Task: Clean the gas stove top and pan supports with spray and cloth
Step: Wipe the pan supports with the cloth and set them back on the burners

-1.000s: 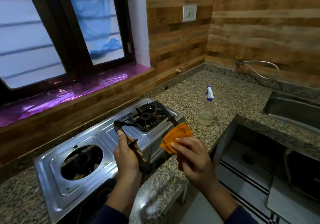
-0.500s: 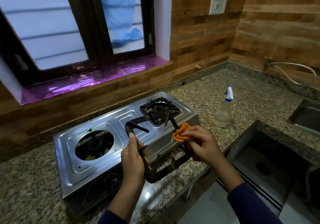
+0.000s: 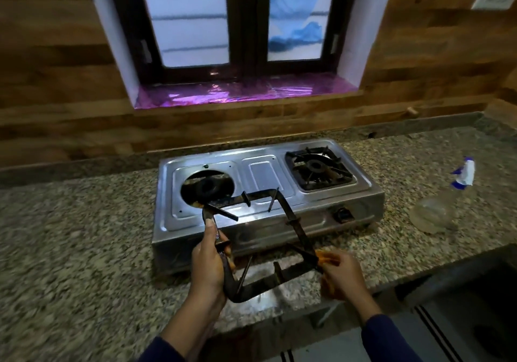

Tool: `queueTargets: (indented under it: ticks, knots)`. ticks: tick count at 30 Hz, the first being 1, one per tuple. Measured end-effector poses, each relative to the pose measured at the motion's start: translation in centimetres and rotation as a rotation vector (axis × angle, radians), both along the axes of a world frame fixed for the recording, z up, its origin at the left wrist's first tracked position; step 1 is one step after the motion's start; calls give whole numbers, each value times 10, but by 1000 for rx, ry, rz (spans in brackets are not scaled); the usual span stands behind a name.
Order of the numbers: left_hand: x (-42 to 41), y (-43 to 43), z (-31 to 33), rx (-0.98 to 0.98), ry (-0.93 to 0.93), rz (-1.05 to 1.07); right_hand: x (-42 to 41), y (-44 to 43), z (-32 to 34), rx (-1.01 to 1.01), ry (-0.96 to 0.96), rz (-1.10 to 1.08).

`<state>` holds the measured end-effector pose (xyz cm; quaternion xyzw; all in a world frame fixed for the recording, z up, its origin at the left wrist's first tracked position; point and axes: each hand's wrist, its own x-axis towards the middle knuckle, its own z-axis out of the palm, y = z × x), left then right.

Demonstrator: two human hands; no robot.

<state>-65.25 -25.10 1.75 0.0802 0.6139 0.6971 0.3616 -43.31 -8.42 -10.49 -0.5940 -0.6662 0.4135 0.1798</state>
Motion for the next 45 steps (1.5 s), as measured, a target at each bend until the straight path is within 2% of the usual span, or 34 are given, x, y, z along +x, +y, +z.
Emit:
queueTargets:
  ticks: [3, 4, 6, 8, 10, 13, 16, 19, 21, 24, 28, 33, 40, 45]
  knots:
    - [-15, -10, 1, 0, -17, 65, -30, -19, 34, 97, 268, -1]
    - [-21, -11, 1, 3, -19, 76, -43, -30, 53, 29, 392, 45]
    - [-33, -11, -1, 3, -42, 103, -70, -49, 79, -242, 595, 200]
    - [-49, -12, -6, -5, -54, 117, -93, -63, 88, -364, 672, 290]
    - [-66, -11, -10, 4, -40, 105, -113, -68, 93, -306, 690, 258]
    - [-92, -8, -9, -71, 95, 107, -138, -65, 95, -241, 677, 245]
    - [-123, 1, -3, -164, 387, 76, -162, -60, 98, -177, 660, 234]
    - [-154, 11, 1, -229, 634, 62, -185, -51, 101, 4, 610, 242]
    - [-170, 20, 3, -163, 645, 0, -200, -41, 100, 99, 543, 265]
    - [-199, 33, 0, -58, 640, -155, -221, -28, 101, 123, 532, 233]
    - [-238, 45, -8, -161, 727, -457, -240, -10, 96, 134, 536, 166]
    - [-256, 62, -22, -208, 670, -313, -260, 5, 85, 112, 492, 121]
    - [-239, 56, -25, -496, 1072, -126, -270, 48, 90, 111, 373, 119]
    - [-206, 51, -36, -539, 1182, -41, -282, 90, 100, 378, 43, 338]
